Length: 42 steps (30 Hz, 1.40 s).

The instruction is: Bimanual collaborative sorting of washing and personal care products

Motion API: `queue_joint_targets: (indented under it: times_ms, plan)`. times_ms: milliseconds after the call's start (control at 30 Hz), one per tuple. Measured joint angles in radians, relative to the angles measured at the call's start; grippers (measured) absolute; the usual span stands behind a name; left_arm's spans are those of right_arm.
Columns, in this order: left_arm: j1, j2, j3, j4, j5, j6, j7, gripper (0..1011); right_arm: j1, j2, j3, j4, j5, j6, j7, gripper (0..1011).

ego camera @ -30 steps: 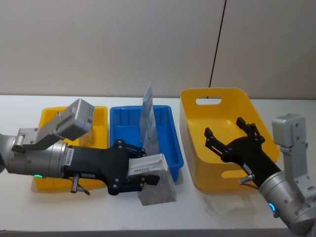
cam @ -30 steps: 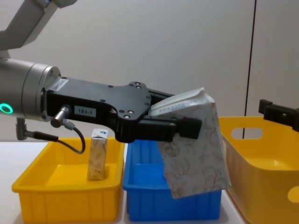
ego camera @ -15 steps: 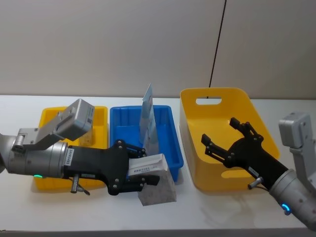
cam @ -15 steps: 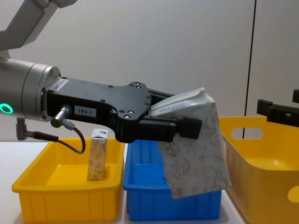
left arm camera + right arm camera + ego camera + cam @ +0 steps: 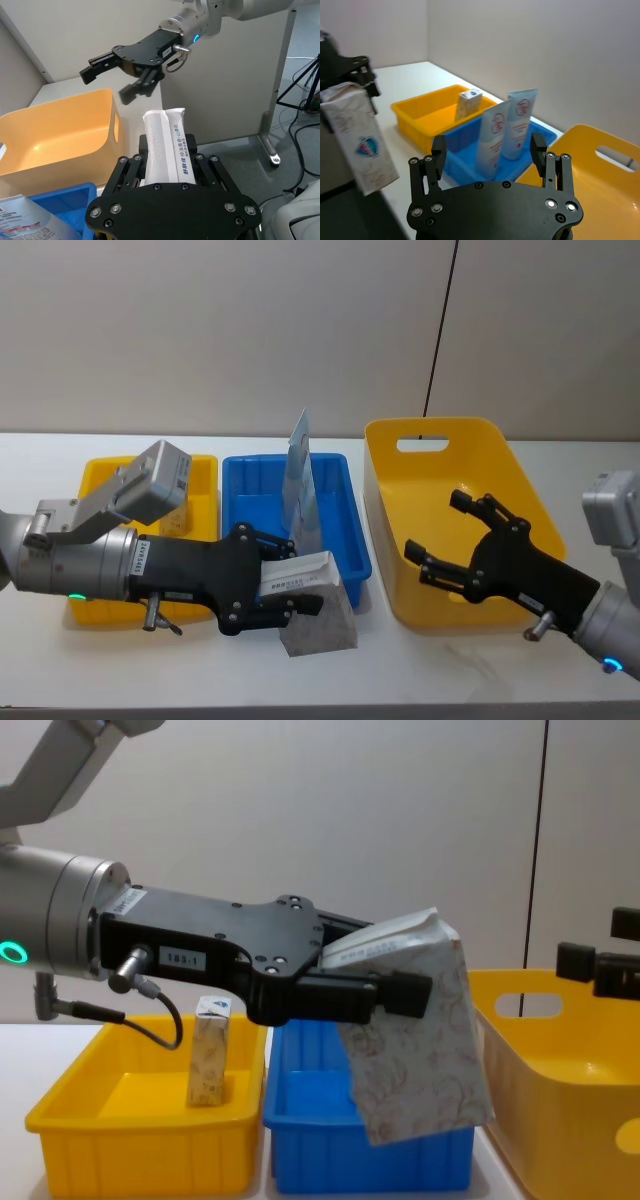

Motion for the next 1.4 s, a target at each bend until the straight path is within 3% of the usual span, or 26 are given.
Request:
queue_joint_targets:
  times_ms: [500, 933, 1167, 1400]
  plan:
    - [0.0, 0.0, 0.0, 0.0, 0.0, 0.0, 0.0, 364, 0.033, 0.122, -0.02, 0.006, 0.09, -0.01, 0.241, 1002]
    - [0.0, 0.0, 0.0, 0.0, 0.0, 0.0, 0.0, 364, 0.09, 0.186, -0.074, 0.022, 0.141, 0.01, 0.423, 1001]
    - [0.0, 0.0, 0.0, 0.0, 0.0, 0.0, 0.0, 364, 0.109, 0.191, -0.101, 0.024, 0.145, 0.014, 0.455, 1002]
    - [0.0, 0.0, 0.0, 0.0, 0.0, 0.0, 0.0, 364, 0.116, 0.182, -0.118, 0.021, 0.141, 0.011, 0.449, 1002]
